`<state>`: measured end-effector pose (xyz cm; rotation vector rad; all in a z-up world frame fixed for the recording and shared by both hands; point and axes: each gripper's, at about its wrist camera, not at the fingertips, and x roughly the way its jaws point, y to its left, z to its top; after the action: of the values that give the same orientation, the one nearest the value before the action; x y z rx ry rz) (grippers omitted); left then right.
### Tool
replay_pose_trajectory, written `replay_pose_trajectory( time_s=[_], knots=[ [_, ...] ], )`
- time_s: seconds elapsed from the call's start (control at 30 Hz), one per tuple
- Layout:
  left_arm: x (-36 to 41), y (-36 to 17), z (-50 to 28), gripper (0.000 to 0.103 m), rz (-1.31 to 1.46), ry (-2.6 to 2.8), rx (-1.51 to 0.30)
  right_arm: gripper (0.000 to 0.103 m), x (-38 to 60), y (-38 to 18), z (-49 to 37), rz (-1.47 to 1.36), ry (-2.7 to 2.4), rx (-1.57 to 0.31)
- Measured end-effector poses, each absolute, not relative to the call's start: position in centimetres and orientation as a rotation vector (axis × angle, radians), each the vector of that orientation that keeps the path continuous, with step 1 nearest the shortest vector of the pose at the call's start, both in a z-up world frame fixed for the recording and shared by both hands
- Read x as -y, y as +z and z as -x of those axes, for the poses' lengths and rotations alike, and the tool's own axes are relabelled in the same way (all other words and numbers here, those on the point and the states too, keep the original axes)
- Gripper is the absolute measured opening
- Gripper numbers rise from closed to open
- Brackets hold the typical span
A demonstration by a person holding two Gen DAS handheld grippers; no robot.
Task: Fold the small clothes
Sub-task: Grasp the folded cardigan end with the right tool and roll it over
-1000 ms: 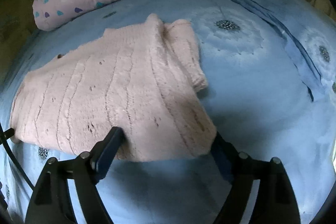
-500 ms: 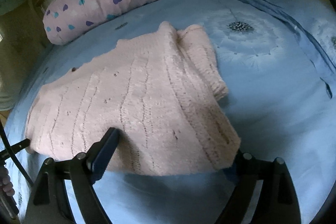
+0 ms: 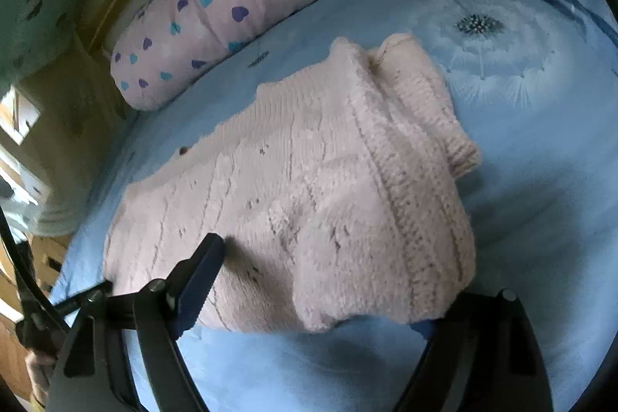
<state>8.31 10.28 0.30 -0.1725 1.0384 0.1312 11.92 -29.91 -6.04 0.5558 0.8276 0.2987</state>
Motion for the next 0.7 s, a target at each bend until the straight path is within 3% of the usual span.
replay_pose_trajectory(
  time_s=[0.33, 0.7],
  knots=[
    [-10.4, 0.3, -8.3, 0.024, 0.191, 0.125, -1.044, 0.082, 31.4, -6.6, -12.9, -0.793, 0.322, -0.816],
    [-10.5, 0.3, -8.3, 0.024, 0.213, 0.115, -1.047, 0.054, 32.4, -7.6, -13.1, -0.897, 0.3, -0.856]
  ],
)
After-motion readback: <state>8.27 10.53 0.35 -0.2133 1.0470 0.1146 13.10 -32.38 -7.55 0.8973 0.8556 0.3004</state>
